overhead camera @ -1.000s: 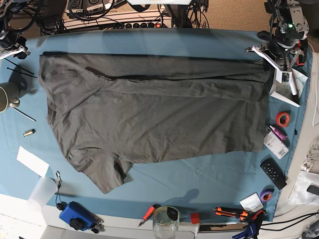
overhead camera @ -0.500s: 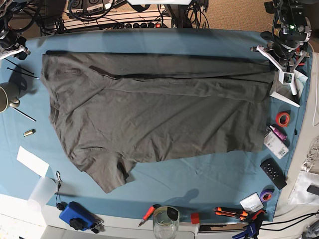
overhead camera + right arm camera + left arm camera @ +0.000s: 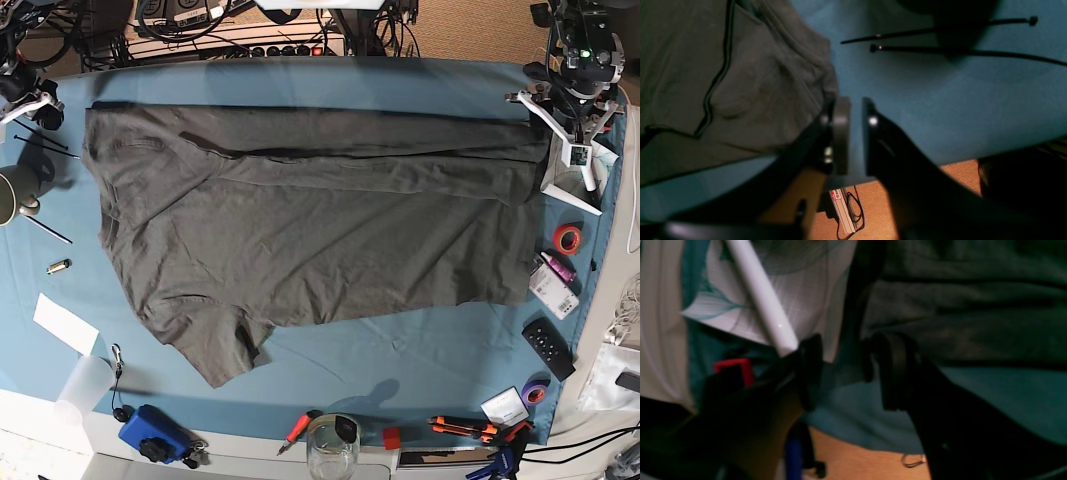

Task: Fold the T-shirt properly
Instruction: 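Move the right gripper to the sleeve corner of the shirt, then grasp the sleeve corner with the right gripper and drag it inward, then move the left gripper to the shirt's side edge and grasp it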

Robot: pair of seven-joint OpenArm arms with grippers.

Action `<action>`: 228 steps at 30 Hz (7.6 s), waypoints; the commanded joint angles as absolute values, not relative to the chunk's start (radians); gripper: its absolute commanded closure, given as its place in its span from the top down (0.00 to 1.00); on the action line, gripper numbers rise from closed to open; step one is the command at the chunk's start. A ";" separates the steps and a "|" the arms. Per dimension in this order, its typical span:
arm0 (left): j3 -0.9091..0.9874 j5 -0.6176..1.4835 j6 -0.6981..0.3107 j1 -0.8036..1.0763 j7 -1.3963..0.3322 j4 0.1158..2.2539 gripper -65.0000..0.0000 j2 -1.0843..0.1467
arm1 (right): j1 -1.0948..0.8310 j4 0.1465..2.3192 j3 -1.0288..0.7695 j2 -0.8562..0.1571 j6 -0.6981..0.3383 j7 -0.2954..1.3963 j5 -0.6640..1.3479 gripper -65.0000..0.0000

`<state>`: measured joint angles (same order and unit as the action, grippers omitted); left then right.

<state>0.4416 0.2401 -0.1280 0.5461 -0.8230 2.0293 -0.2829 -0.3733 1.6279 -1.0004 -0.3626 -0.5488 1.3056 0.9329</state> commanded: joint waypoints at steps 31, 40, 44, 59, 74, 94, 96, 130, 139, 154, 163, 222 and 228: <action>0.448 0.293 -0.050 0.545 -0.620 2.249 0.43 -0.246 | -0.201 1.642 -1.009 -0.388 -0.554 1.253 0.954 0.18; 0.447 0.339 -0.049 0.502 -0.620 2.230 0.33 -0.233 | -0.123 1.642 -0.934 -0.416 -0.552 1.145 0.787 0.18; 0.447 0.350 -0.054 0.453 -0.620 2.151 0.31 -0.233 | -0.053 1.642 -0.805 -0.451 -0.552 1.109 0.664 0.18; 0.447 0.439 -0.178 0.429 -0.620 2.088 0.31 -0.238 | 0.371 1.341 -0.455 -0.471 -0.325 0.937 0.271 0.18; 0.447 0.438 -0.178 0.434 -0.640 2.088 0.31 -0.237 | 0.612 1.144 -0.246 -0.468 -0.359 0.928 0.189 0.48; 0.447 0.420 -0.178 0.438 -0.657 2.088 0.31 -0.238 | 0.846 0.687 -0.131 -0.457 -0.483 0.734 0.298 0.52; 0.447 0.420 -0.178 0.438 -0.657 2.088 0.31 -0.238 | 0.853 0.640 -0.131 -0.456 -0.495 0.708 0.298 0.52; 0.447 0.420 -0.178 0.437 -0.656 2.088 0.31 -0.238 | 0.731 0.488 -0.131 -0.360 -0.463 0.717 0.193 0.00; 0.447 0.419 -0.178 0.433 -0.653 2.088 0.31 -0.238 | 0.714 0.720 -0.131 -0.418 -0.476 0.985 0.340 0.00; 0.447 0.419 -0.178 0.432 -0.653 2.088 0.31 -0.238 | 0.434 1.158 -0.133 -0.482 -0.476 1.248 0.636 0.00; 0.447 0.419 -0.178 0.432 -0.653 2.088 0.31 -0.238 | 0.240 1.350 -0.147 -0.482 -0.475 1.283 0.671 0.00; 0.237 0.336 -0.178 -0.031 -0.627 1.689 0.32 -0.344 | 0.424 1.208 -0.451 -0.477 -0.500 1.178 0.663 0.33; 0.231 0.336 -0.185 -0.099 -0.626 1.685 0.32 -0.343 | 0.423 1.208 -0.451 -0.477 -0.500 1.182 0.629 0.33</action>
